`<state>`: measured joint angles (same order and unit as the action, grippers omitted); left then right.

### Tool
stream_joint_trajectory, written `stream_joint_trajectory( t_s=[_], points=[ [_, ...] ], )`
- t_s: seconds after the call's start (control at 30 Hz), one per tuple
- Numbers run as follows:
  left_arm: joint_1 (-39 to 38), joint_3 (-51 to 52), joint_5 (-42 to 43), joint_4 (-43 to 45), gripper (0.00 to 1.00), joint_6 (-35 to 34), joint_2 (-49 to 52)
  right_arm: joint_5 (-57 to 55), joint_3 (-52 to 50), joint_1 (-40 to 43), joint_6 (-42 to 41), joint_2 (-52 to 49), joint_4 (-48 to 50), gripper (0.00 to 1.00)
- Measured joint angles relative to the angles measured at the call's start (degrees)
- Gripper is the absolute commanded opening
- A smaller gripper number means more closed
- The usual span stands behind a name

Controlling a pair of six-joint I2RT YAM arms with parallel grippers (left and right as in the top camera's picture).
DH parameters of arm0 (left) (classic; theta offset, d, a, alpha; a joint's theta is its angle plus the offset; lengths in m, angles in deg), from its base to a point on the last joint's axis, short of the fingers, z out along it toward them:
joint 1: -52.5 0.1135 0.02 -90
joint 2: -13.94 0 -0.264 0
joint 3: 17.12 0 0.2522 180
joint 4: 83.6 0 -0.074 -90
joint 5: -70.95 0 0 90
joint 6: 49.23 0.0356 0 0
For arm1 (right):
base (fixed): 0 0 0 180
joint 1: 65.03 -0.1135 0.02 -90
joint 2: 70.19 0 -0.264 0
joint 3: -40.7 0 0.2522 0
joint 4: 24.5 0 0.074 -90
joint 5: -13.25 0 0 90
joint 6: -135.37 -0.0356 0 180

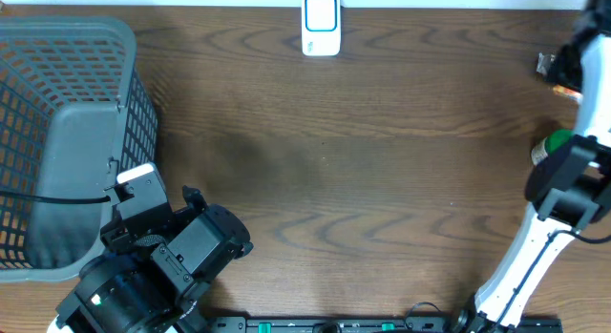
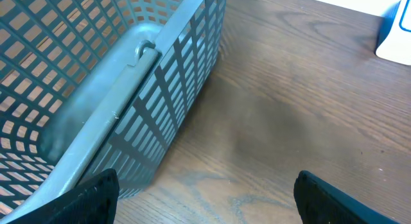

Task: Scan the item barcode
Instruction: 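Carry the snack packet to the right side and release it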

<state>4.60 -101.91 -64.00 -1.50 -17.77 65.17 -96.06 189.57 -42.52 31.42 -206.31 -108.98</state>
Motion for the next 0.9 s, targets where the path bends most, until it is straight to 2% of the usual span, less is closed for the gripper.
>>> stream_joint_trajectory(
  t_s=[0.03, 0.07, 0.27, 0.37, 0.57, 0.67, 0.83, 0.9],
  points=[
    [0.00, 0.00, 0.02, 0.00, 0.85, 0.00, 0.00, 0.81, 0.00, 0.81, -0.20, 0.00, 0.02, 0.91],
    [0.00, 0.00, 0.02, 0.00, 0.85, 0.00, 0.00, 1.90, 0.00, 1.64, -0.31, 0.00, -0.09, 0.99],
    [0.00, 0.00, 0.02, 0.00, 0.85, 0.00, 0.00, 9.66, 0.00, 4.76, -0.72, 1.18, -1.14, 0.99],
    [0.00, 0.00, 0.02, 0.02, 0.85, 0.00, 0.00, 15.74, -0.31, 6.16, -2.27, 5.33, -0.39, 0.99],
    [0.00, 0.00, 0.02, 0.02, 0.85, 0.00, 0.00, 31.91, -0.74, 10.49, -6.19, 29.57, 12.07, 0.99],
    [0.00, 0.00, 0.02, 0.02, 0.85, 0.00, 0.00, 34.86, 0.68, 11.65, -6.82, 42.93, 16.28, 0.99],
    [0.00, 0.00, 0.00, -0.02, 0.85, 0.00, 0.00, 39.36, 3.30, 11.56, -7.13, 61.64, 15.89, 0.99],
    [0.00, 0.00, 0.00, -0.02, 0.85, 0.00, 0.00, 40.87, 3.48, 11.56, -7.15, 64.67, 14.23, 0.99]
  ],
)
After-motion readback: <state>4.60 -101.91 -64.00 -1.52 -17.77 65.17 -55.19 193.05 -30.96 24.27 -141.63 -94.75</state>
